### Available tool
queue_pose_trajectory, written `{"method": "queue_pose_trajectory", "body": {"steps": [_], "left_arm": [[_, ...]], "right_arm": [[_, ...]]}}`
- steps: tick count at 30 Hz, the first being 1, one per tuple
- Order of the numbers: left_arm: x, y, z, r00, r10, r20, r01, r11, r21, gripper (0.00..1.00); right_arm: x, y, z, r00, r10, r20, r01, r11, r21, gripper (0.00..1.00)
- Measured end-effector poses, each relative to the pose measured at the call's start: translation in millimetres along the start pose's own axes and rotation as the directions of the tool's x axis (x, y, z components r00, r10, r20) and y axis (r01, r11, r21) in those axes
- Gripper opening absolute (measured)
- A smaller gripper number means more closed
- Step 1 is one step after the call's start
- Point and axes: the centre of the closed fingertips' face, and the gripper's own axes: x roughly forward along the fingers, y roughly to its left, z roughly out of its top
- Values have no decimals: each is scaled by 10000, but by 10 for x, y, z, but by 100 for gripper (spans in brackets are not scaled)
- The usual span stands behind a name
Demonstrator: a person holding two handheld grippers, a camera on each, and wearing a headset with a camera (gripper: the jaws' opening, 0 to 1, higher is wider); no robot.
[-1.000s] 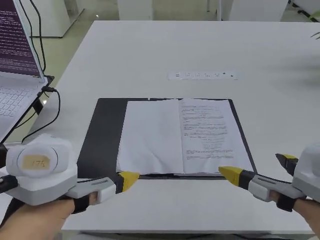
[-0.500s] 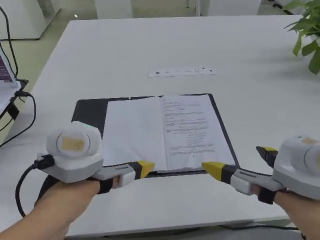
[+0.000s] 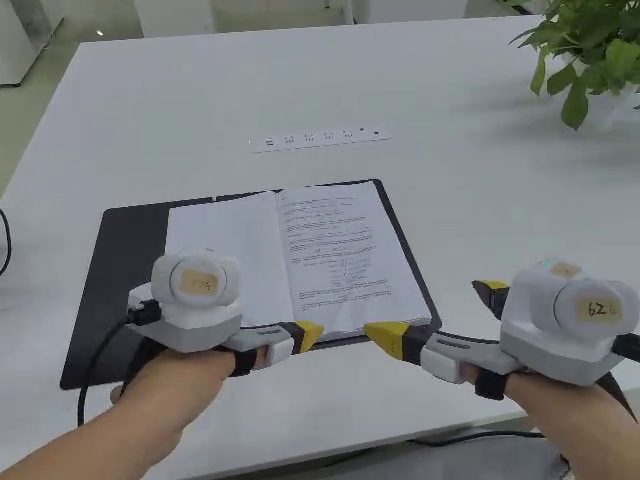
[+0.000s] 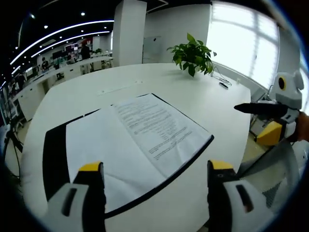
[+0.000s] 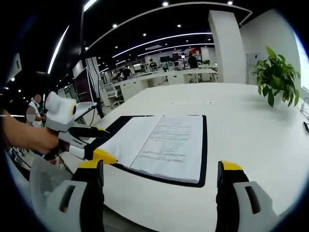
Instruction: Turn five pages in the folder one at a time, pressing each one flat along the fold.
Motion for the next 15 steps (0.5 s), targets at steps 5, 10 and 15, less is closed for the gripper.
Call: {"method": "queue_pose_trajectory", "body": {"steps": [5,10,15], "left_arm": [[210,-131,52,9996,-251,111,250,9997,23,86],[373,-238,53,9991,-426,88,426,9990,99,84],[539,-327,34,9983,-587,21,587,9982,109,82]], "right_arm": [[-12,-41,6,10000,-52,62,51,9999,107,97],[-14,-83,-12,10000,-85,27,84,9998,173,97],[-14,-124,-28,9999,-101,-14,101,9997,227,97]]}}
